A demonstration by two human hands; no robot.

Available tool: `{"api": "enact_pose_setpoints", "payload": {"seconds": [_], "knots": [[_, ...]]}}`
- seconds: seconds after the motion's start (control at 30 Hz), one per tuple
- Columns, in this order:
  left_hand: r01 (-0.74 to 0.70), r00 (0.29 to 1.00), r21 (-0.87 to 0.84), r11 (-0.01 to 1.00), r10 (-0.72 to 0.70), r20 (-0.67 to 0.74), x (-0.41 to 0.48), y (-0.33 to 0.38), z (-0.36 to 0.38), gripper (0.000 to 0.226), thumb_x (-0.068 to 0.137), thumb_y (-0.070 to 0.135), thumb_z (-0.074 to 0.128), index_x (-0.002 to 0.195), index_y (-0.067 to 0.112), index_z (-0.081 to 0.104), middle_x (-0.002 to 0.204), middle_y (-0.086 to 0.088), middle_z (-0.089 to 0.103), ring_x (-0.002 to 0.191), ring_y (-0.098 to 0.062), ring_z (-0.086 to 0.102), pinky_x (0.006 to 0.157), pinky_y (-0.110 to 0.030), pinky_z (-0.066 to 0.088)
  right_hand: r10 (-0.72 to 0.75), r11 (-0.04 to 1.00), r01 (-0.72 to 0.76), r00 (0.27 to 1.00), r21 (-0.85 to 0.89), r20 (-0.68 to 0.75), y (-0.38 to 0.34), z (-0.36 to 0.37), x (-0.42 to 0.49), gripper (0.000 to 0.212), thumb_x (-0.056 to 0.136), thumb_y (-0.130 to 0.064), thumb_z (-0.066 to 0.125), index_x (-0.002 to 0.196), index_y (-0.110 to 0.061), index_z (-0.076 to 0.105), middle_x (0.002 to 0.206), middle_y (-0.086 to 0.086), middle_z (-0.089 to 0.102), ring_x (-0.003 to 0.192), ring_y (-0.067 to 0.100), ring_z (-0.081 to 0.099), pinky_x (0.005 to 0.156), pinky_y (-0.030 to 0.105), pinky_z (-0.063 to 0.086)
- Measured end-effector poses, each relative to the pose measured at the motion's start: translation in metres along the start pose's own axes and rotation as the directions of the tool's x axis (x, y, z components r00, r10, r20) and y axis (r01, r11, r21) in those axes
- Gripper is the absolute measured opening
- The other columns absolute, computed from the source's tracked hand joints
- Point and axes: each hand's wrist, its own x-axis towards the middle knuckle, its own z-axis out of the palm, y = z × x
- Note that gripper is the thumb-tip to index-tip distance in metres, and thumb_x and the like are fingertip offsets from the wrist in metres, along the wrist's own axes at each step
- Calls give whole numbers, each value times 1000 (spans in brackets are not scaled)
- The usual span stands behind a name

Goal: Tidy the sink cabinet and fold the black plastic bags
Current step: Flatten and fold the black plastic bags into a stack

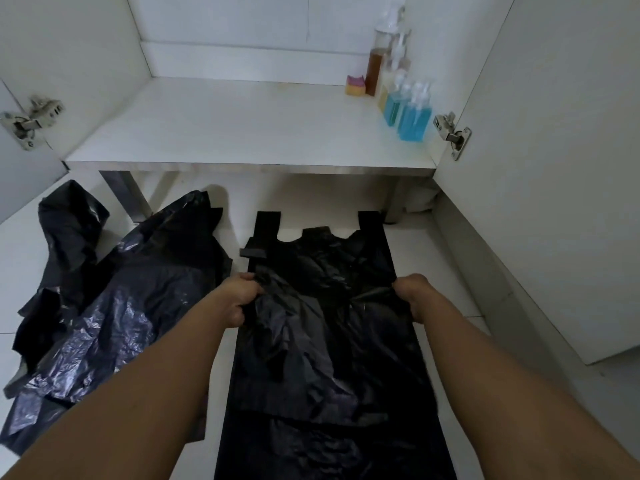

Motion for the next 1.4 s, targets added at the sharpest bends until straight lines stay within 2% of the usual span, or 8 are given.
{"api": "enact_pose_setpoints", "payload": {"seconds": [0.27, 0.53, 0.73, 0.93, 1.07, 1.17, 1.27, 1.4], "knots": [[-153, 968, 240, 959, 194, -157, 9, -34, 2, 56, 86, -4, 73, 134, 7, 46, 123, -13, 56, 105, -28, 58, 95, -37, 52, -243, 936, 225, 969, -272, -35, 24, 7, -2, 17, 85, -11, 63, 100, -3, 60, 107, 16, 64, 90, 28, 62, 77, 29, 53], [-154, 988, 463, 873, 123, 97, -8, -44, 3, 40, 70, 35, 90, 98, 16, 69, 104, 6, 66, 103, -19, 64, 93, -26, 51, -270, 943, 273, 962, -193, 39, 32, 8, -17, 96, 63, -37, 85, 143, -12, 37, 132, 6, 55, 118, 26, 56, 104, 40, 47], [-209, 974, 793, 573, 191, 119, -2, -57, 1, 121, 35, 49, 100, 139, 13, 51, 142, -9, 47, 125, -27, 53, 111, -37, 44, -197, 859, 244, 969, -450, 149, 37, 5, -18, 118, 62, -25, 92, 151, -15, 15, 139, 11, 46, 126, 32, 48, 108, 46, 43], [-107, 991, 942, 319, 114, 74, -14, -58, 0, 138, 24, 75, 89, 142, 24, 42, 143, -5, 25, 132, -30, 42, 111, -47, 42, -137, 863, 152, 988, -481, 67, 29, 7, -31, 111, 68, -5, 88, 149, -20, 13, 130, 17, 46, 96, 31, 51, 57, 36, 51], [-158, 982, 902, 402, 163, 100, -14, -58, 4, 115, 52, 86, 73, 140, 14, 53, 143, -10, 51, 137, -31, 36, 112, -45, 39, -251, 857, 242, 967, -455, 41, 35, 10, -33, 100, 76, -7, 81, 151, -14, 14, 132, 18, 49, 112, 35, 54, 79, 39, 52], [-194, 962, 800, 567, 270, 42, -13, -60, 3, 54, 68, 58, 85, 92, 14, 64, 107, -7, 64, 116, -27, 53, 96, -36, 49, -361, 857, 334, 933, -393, 5, 42, 15, -35, 83, 86, -10, 69, 151, -12, 18, 130, 18, 52, 111, 34, 55, 90, 37, 47], [-168, 973, 685, 709, 231, -1, -15, -62, 4, 40, 71, 32, 91, 79, 13, 57, 92, -6, 61, 96, -23, 59, 92, -36, 51, -387, 871, 322, 916, -371, -112, 47, 14, -39, 72, 86, -17, 70, 144, -9, 28, 127, 16, 53, 102, 29, 55, 86, 35, 47], [-103, 988, 473, 875, 144, -51, -13, -65, 1, 46, 67, 20, 94, 101, 3, 68, 95, -7, 68, 92, -25, 66, 89, -35, 56, -45, 831, 16, 998, -556, -40, 43, -1, -45, 65, 73, -37, 80, 121, -6, 50, 110, 12, 61, 91, 29, 65, 76, 39, 58]]}}
